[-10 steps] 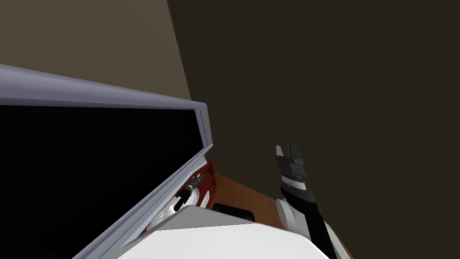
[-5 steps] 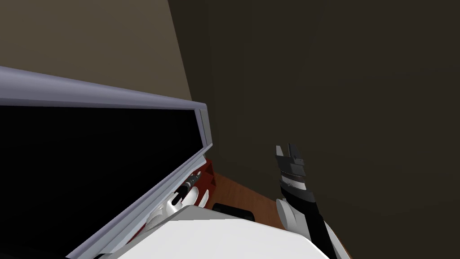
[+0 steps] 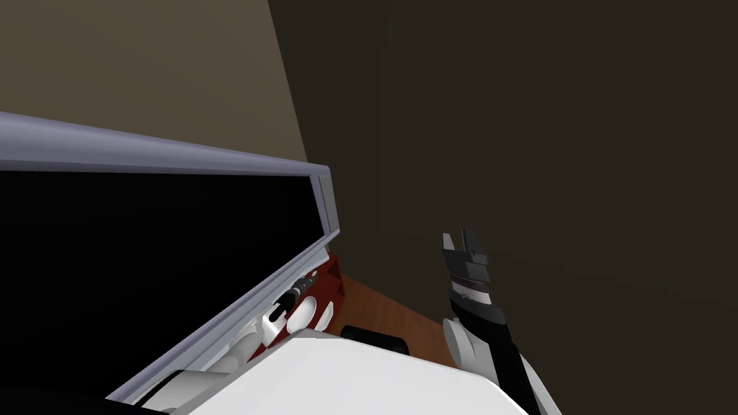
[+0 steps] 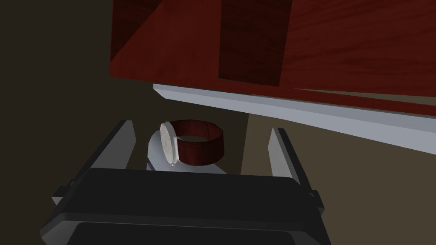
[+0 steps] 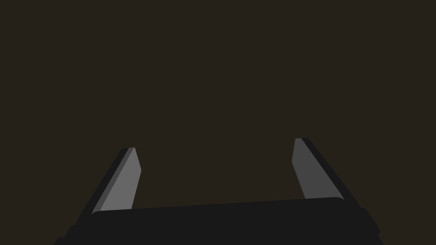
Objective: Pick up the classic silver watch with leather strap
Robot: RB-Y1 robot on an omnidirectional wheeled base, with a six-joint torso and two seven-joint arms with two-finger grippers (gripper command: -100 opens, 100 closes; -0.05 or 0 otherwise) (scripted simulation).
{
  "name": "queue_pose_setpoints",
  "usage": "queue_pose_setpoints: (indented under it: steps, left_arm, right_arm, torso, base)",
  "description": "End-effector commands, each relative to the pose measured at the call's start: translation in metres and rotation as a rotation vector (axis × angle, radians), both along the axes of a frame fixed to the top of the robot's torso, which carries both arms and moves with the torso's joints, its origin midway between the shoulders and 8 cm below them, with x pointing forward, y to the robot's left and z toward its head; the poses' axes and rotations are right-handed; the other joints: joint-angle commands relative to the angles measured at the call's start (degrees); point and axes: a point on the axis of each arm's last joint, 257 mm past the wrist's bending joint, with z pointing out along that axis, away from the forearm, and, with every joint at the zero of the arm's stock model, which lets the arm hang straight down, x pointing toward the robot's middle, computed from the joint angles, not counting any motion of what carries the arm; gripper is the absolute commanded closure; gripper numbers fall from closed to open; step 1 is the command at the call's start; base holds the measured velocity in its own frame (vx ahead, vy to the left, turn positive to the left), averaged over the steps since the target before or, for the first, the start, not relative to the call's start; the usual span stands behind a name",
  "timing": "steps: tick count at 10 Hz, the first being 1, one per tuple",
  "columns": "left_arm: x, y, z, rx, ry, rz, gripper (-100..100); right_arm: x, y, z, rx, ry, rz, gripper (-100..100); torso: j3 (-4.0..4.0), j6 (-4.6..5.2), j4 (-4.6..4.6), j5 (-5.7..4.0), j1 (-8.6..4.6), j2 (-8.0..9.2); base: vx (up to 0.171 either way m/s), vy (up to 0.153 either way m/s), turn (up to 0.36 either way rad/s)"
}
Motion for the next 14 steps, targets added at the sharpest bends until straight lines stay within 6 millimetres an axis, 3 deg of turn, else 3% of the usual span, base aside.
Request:
queue_pose_setpoints:
  steps: [1,5,6,7,9,11,12,13,14]
  left_arm:
    - [0.000,0.000,0.000,0.000,0.000,0.000,100]
    - [0.000,0.000,0.000,0.000,-0.001,-0.001,100]
    - [0.000,0.000,0.000,0.000,-0.001,-0.001,0]
    - [-0.013,-0.017,-0.015,-0.022,0.027,0.003,100]
    - [-0.025,-0.014,-0.025,-0.026,0.055,0.016,100]
    - [-0.007,-0.019,-0.009,-0.020,0.011,-0.004,100]
    - [-0.029,-0.037,-0.031,-0.047,0.056,0.012,100]
    - [-0.013,-0.043,-0.016,-0.034,0.017,-0.014,100]
    - [-0.022,-0.057,-0.021,-0.053,0.022,-0.001,100]
  right_arm:
    - [0.000,0.000,0.000,0.000,0.000,0.000,0]
    - [0.000,0.000,0.000,0.000,0.000,0.000,0]
    - [0.000,0.000,0.000,0.000,0.000,0.000,0]
    - [0.000,0.000,0.000,0.000,0.000,0.000,0]
    - [0.000,0.000,0.000,0.000,0.000,0.000,0]
    - [0.000,0.000,0.000,0.000,0.000,0.000,0]
    - [0.000,0.000,0.000,0.000,0.000,0.000,0]
    - [0.000,0.000,0.000,0.000,0.000,0.000,0]
    - [0.000,0.000,0.000,0.000,0.000,0.000,0]
  torso:
    - [0.00,0.00,0.00,0.00,0.00,0.00]
    - [-0.02,-0.01,-0.02,0.03,0.09,-0.03]
    - [-0.02,-0.01,-0.02,0.03,0.10,-0.02]
    - [-0.02,-0.01,-0.02,0.03,0.10,-0.02]
    - [-0.04,-0.03,-0.05,0.14,0.41,-0.03]
    - [-0.02,-0.04,-0.01,0.06,0.22,-0.02]
    - [0.00,0.01,0.02,0.02,0.11,-0.02]
    - [0.00,0.00,-0.03,0.11,0.21,0.04]
    - [0.00,0.03,0.02,0.09,0.30,-0.02]
  base:
    - [0.000,-0.006,0.000]
    - [0.000,0.000,0.003]
    - [0.000,0.000,0.000]
    - [0.001,0.068,-0.088]
    - [0.006,0.067,-0.034]
    - [0.000,0.007,0.017]
    - [-0.002,0.052,-0.091]
    - [-0.006,0.068,-0.041]
    - [-0.015,0.093,-0.083]
